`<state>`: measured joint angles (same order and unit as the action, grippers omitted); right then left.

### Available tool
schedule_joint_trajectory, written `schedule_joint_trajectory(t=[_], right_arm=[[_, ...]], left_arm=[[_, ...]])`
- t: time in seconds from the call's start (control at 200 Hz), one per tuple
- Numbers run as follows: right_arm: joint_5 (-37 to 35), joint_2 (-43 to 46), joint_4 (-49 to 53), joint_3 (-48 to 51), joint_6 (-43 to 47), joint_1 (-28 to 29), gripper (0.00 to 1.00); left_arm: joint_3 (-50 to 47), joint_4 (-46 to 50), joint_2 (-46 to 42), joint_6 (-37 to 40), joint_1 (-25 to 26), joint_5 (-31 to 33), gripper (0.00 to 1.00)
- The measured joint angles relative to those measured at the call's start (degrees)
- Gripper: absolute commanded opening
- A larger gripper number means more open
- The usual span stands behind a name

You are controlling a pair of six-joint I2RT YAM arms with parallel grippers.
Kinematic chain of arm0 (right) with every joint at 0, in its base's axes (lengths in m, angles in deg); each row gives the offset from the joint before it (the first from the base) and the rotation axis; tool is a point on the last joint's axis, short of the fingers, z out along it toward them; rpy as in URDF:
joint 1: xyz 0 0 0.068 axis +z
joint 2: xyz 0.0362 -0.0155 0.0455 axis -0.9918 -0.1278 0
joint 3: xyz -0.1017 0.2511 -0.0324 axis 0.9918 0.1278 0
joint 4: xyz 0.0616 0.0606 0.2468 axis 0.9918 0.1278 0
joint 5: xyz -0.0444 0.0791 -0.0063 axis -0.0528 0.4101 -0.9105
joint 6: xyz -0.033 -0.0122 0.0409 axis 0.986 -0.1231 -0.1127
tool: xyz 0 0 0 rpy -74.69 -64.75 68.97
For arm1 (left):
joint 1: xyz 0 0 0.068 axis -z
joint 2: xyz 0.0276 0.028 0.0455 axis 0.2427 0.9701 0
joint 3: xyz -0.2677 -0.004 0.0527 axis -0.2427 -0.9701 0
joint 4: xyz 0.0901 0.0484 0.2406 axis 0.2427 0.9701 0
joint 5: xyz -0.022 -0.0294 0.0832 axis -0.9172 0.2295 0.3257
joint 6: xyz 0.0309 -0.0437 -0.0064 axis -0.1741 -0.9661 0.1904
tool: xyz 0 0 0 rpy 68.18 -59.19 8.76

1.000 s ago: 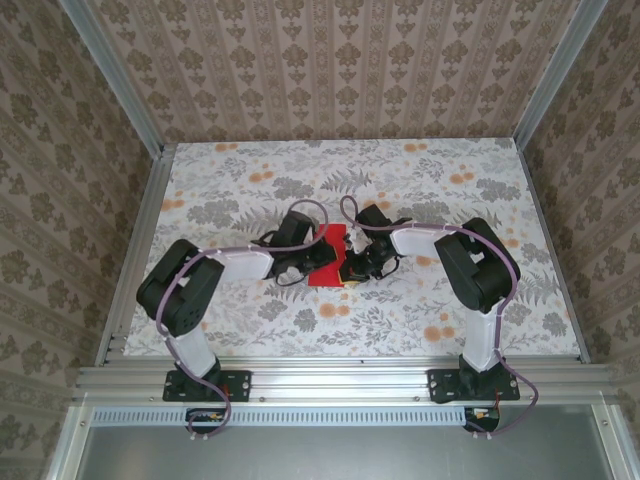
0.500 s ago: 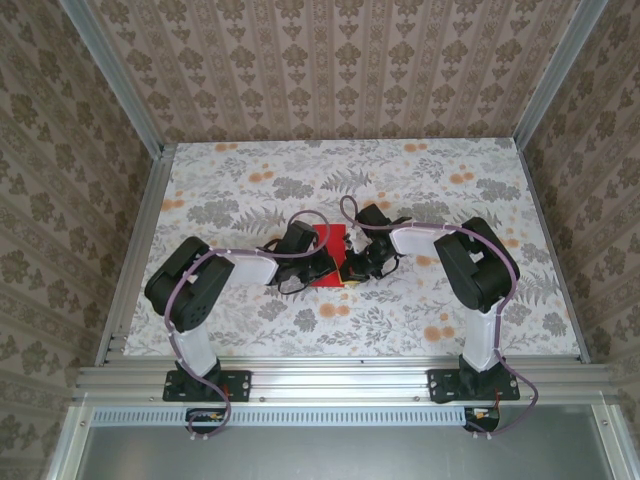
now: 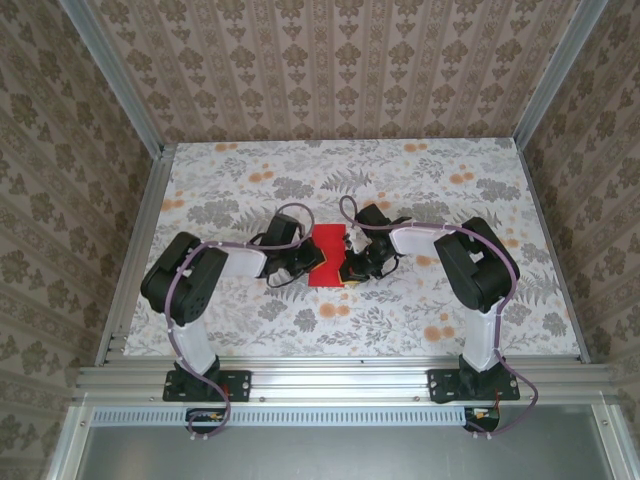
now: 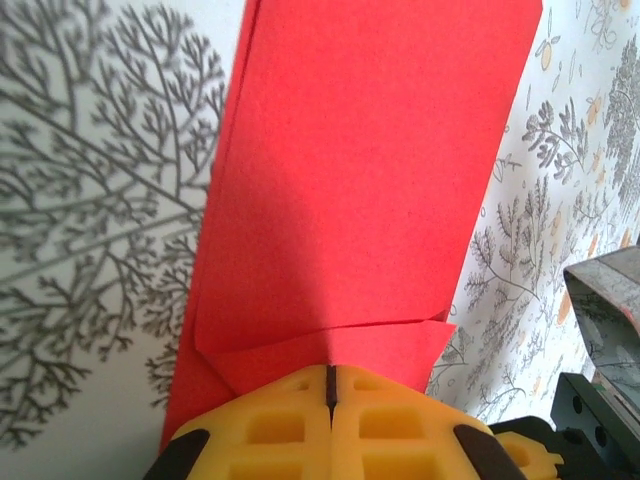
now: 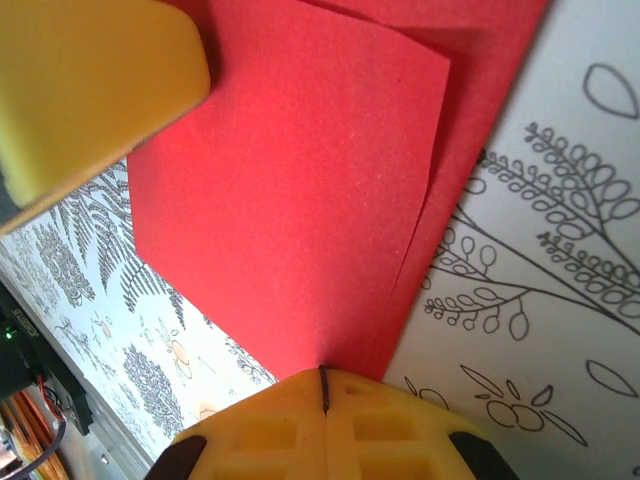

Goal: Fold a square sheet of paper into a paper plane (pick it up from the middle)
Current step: Fold the triangle a second time at the center of the table.

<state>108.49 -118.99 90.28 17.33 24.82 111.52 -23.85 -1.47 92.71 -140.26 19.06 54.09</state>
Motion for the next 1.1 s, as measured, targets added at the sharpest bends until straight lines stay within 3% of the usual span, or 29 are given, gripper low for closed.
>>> schedule_joint_trajectory(t=[0.24,0.595,0.79,1.1], right_arm=[[-0.3,0.2,0.0,0.0,0.2,0.1,0.03],[-3.7,2.5,4.2,-2.6,-1.6,0.1,0.11],[-3.7,3.2,4.5,-7.9,-2.7,0.9,0.10],[-2.7,-5.2,4.2,-10.7,-4.0,1.8,0.09]], left_arm=[[1.9,3.1,0.3,2.3,-3.7,1.2,0.04],[4.5,2.7,2.8,4.2,-2.4,0.9,0.04],[4.5,2.5,2.8,4.2,-2.1,1.0,0.03],[4.5,2.5,2.8,4.2,-2.0,1.4,0.03]])
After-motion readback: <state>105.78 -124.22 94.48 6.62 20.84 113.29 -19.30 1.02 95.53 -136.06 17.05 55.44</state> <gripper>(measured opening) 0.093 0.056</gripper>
